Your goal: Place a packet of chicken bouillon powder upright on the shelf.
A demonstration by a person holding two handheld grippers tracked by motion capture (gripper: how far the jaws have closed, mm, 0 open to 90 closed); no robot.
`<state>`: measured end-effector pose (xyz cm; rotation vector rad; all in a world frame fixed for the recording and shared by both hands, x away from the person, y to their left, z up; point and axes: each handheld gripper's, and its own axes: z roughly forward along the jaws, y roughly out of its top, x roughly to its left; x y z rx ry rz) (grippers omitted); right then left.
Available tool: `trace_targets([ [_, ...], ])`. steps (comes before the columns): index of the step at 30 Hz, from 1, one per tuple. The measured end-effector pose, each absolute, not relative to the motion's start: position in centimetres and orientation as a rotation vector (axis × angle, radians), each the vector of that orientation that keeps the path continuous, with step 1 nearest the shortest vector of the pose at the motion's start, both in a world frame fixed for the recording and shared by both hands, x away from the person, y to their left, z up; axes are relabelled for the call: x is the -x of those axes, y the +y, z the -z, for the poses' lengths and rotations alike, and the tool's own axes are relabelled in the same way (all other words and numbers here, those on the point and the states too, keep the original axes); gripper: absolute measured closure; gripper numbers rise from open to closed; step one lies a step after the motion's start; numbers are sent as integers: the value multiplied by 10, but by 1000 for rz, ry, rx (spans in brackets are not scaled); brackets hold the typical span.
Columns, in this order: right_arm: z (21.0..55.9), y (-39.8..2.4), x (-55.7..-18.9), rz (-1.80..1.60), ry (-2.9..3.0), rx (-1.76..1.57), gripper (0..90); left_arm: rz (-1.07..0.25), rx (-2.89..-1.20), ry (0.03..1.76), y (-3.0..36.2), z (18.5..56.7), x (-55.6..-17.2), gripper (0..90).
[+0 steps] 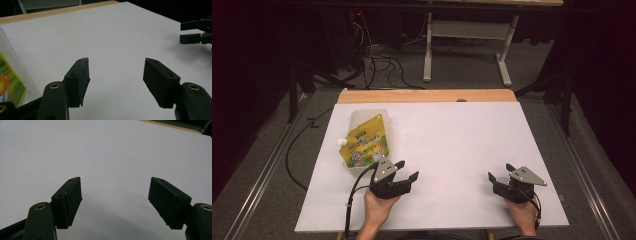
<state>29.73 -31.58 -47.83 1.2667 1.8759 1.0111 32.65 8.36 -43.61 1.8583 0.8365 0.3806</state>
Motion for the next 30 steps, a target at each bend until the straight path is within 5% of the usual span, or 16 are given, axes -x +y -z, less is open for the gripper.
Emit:
trace_targets([
  [30, 478, -316, -297, -1013, 1875, -1266, 271, -357, -1886, 847, 57, 457, -342, 382],
])
